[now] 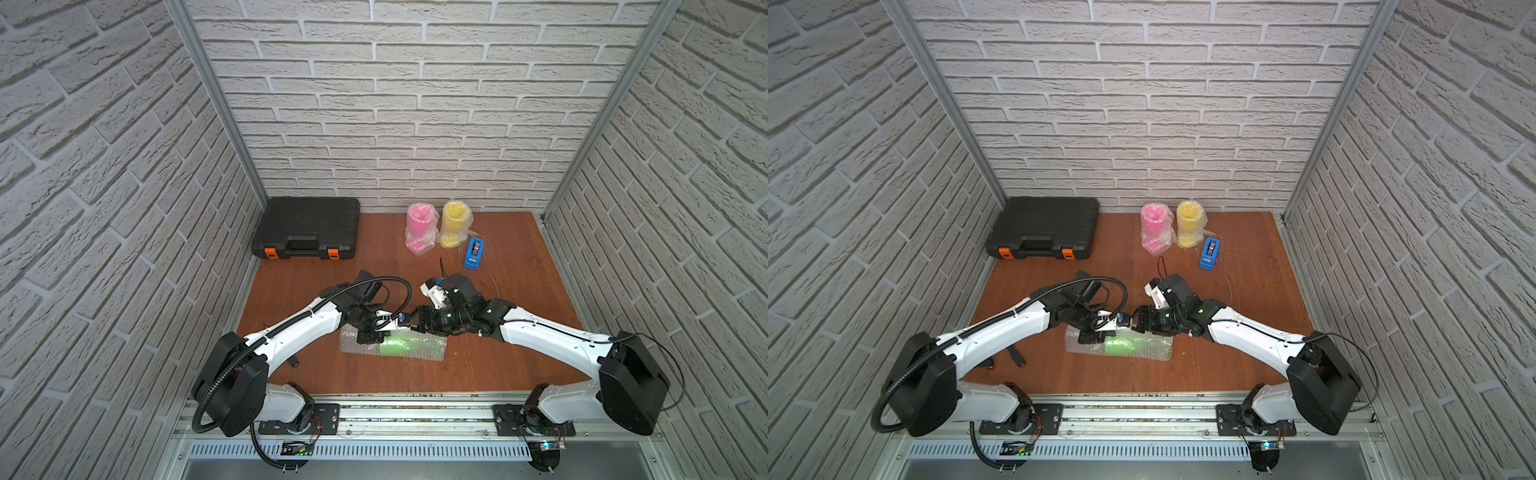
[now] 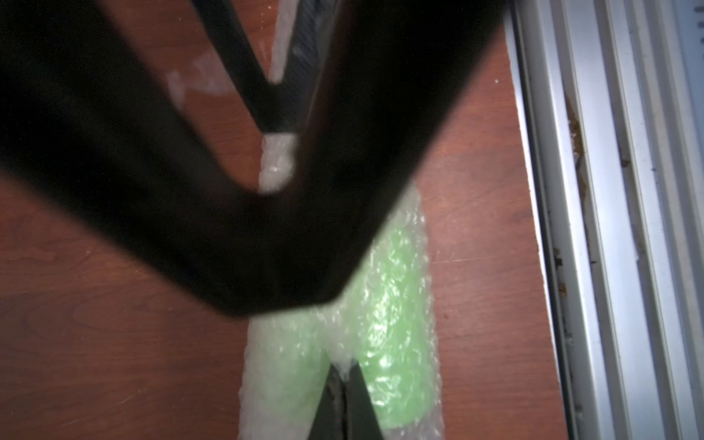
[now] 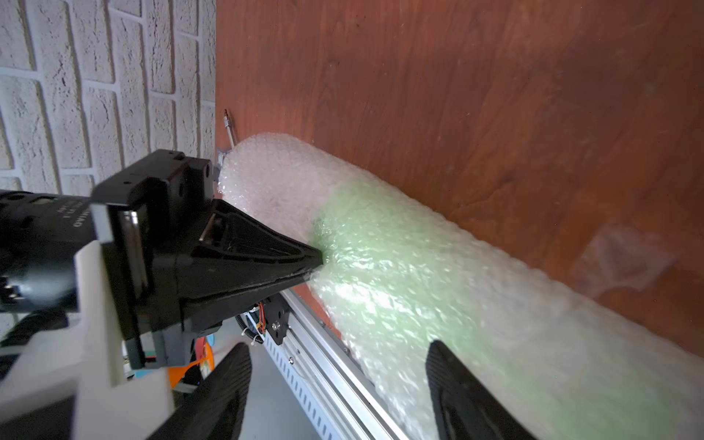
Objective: Wrap wine glasses in bubble wrap
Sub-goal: Stick the tape on the bubble wrap.
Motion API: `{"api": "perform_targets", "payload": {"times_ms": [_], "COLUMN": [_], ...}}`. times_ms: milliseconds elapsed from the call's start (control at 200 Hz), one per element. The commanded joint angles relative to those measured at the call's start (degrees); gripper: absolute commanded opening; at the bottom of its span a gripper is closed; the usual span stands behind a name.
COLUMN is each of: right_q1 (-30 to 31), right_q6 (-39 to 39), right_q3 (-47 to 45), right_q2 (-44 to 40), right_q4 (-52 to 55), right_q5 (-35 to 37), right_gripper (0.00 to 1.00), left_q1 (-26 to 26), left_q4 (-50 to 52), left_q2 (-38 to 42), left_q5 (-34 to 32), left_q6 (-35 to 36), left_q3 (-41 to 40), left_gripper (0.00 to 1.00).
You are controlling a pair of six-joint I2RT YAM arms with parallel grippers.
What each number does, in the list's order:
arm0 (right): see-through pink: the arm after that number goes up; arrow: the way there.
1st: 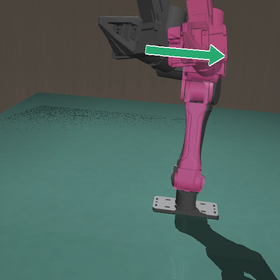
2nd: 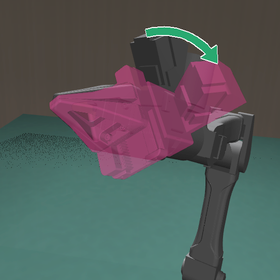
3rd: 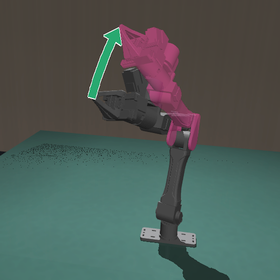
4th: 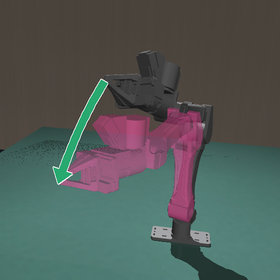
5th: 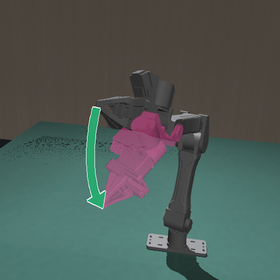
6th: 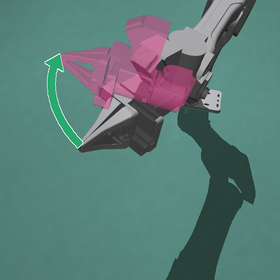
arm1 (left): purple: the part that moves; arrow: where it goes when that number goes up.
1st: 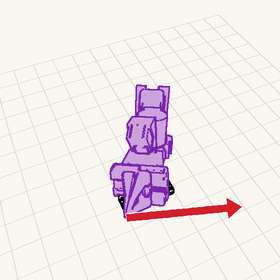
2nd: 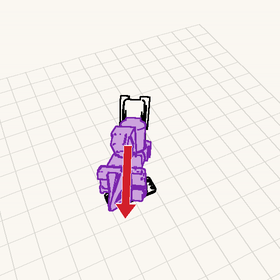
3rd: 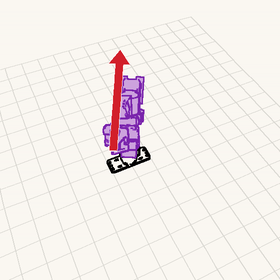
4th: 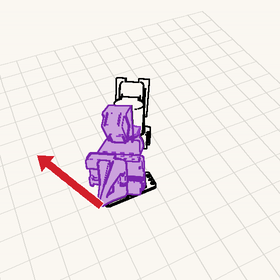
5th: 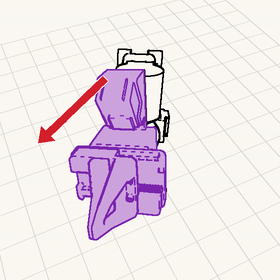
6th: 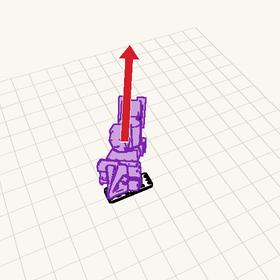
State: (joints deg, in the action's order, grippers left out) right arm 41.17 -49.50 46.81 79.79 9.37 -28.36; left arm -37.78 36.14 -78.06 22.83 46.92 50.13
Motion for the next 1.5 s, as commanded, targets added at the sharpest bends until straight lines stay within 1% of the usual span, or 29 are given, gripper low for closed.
{"api": "perform_targets", "payload": {"times_ms": [0, 60, 110, 155, 210, 315, 450, 560, 615, 695, 785, 860, 900, 1005, 1240, 1330, 1495], "right_q1": [0.7, 0.5, 0.4, -0.2, -1.4, -3.2, -3.4, -3.4, -3.4, -3.4, -3.4, -3.4, -3.4, -3.4, -3.5, -3.4, -3.5], "right_q6": [-1.4, 1.7, 3.5, 3.8, 3.0, 0.7, -0.2, 0.6, 3.5, 11.2, 19.2, 23.1, 23.8, 22.5, 12.2, 9.5, 8.5], "right_q3": [0.4, 2.1, 3.7, 4.2, 4.0, 3.1, 5.4, 5.7, 6.0, 7.0, 7.3, 7.9, 7.9, 6.7, 5.4, 5.3, 8.1], "right_q2": [-1.8, -3.3, -4.8, -6.3, -8.0, -10.4, -10.5, -10.9, -11.2, -10.9, -10.0, -8.6, -7.6, -5.9, -1.2, 0.6, 2.7], "right_q4": [-4.8, 0.8, 6.0, 9.3, 10.9, 11.4, 15.0, 16.5, 19.8, 25.1, 29.2, 33.0, 34.4, 33.7, 25.9, 23.1, 23.2], "right_q5": [-4.3, -1.2, 2.9, 5.8, 7.1, 5.6, 2.9, 2.1, 4.5, 8.3, 11.1, 14.6, 15.6, 14.9, 9.9, 8.6, 11.6], "right_gripper": [0.73, 0.73, 0.74, 0.74, 0.74, 0.74, 0.73, 0.8, 0.85, 0.89, 1.0, 1.0, 1.0, 1.0, 1.0, 1.0, 1.0], "left_q1": [-0.5, -0.5, -0.5, -0.5, -0.5, -0.5, -0.5, -0.5, -0.5, -0.5, -0.5, -0.5, -0.5, -0.5, -0.5, -0.5, -0.5], "left_q4": [3.0, 3.1, 3.1, 3.2, 3.1, 3.1, 2.9, 2.9, 2.8, 2.9, 3.0, 3.3, 3.5, 3.4, 3.3, 3.3, 3.5], "left_q2": [-2.0, -2.0, -2.1, -2.0, -1.9, -2.0, -2.2, -2.2, -2.3, -2.3, -2.2, -2.2, -2.1, -1.9, -2.2, -2.2, -2.4], "left_q5": [-1.4, -1.4, -1.3, -1.3, -1.4, -1.4, -1.3, -1.1, -1.1, -1.0, -1.0, -1.1, -1.1, -1.3, -0.9, -0.9, -0.8], "left_q6": [0.2, 0.2, 0.2, 0.2, 0.2, 0.3, 0.3, 0.3, 0.3, 0.2, 0.4, 0.5, 0.5, 0.5, 0.2, 0.2, 0.2], "left_q3": [-1.4, -1.3, -1.4, -1.4, -1.5, -1.5, -1.3, -1.3, -1.3, -1.2, -1.1, -1.0, -0.9, -1.1, -0.8, -0.7, -0.7], "left_gripper": [0.0, 0.0, 0.0, 0.0, 0.0, 0.0, 0.0, 0.0, 0.0, 0.0, 0.0, 0.0, 0.0, 0.0, 0.0, 0.0, 0.0]}}
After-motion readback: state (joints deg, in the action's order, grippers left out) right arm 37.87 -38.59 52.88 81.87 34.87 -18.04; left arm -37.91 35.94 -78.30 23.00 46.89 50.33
